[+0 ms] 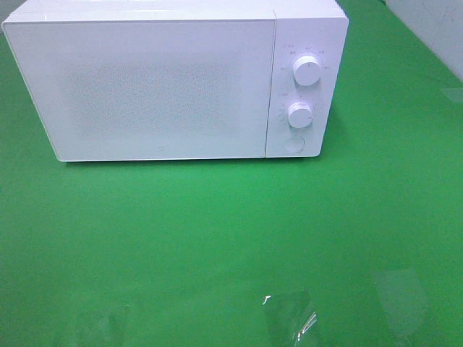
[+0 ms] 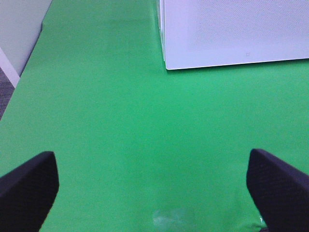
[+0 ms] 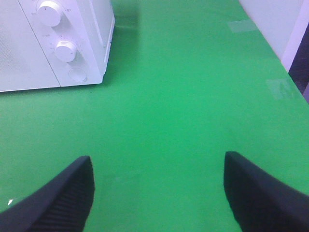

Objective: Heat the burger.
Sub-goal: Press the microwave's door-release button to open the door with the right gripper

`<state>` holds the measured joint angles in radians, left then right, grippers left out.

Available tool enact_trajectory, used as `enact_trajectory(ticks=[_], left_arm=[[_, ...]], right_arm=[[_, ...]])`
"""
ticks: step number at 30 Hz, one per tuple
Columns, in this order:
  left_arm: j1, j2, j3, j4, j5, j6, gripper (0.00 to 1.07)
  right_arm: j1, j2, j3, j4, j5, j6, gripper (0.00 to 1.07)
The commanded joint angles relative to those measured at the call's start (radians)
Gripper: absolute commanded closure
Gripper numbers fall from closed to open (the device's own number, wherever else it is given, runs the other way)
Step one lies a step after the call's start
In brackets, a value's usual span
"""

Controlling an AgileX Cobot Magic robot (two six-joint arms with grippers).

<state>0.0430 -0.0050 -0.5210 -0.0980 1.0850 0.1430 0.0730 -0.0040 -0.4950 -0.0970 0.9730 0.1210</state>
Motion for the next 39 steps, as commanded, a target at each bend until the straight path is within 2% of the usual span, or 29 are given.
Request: enact_trajectory(ticks=[1, 15, 17, 22, 26, 33, 39], left_arm=[[0.004, -0.006, 0.003, -0.003, -0.013, 0.000, 0.09], [0.004, -0.006, 0.003, -0.003, -0.013, 0.000, 0.09], [0.004, -0.006, 0.003, -0.003, -0.013, 0.000, 0.09], [0.004, -0.006, 0.003, -0.003, -0.013, 0.000, 0.09], [0.004, -0.006, 0.003, -0.003, -0.013, 0.000, 0.09], [0.004, -0.006, 0.003, -0.003, -0.013, 0.000, 0.09], [0.004, -0.006, 0.003, -0.003, -0.013, 0.000, 0.09]], right_arm=[[-0.004, -0.028, 0.002, 0.001, -0.011, -0.015, 0.35], [-0.001, -0.027, -0.013, 0.001, -0.026, -0.015, 0.35], [-0.001, 0.005, -0.047, 0.001, -0.060, -0.015, 0.35], [-0.001, 0.047, -0.051, -0.001, -0.123, -0.015, 0.35], [-0.001, 0.165, -0.051, -0.009, -0.281, -0.015, 0.35], [-0.001, 0.273, -0.051, -0.014, -0.369, -0.015, 0.35], [-0.001, 0.456, -0.050, -0.014, -0.522, -0.015, 0.37]])
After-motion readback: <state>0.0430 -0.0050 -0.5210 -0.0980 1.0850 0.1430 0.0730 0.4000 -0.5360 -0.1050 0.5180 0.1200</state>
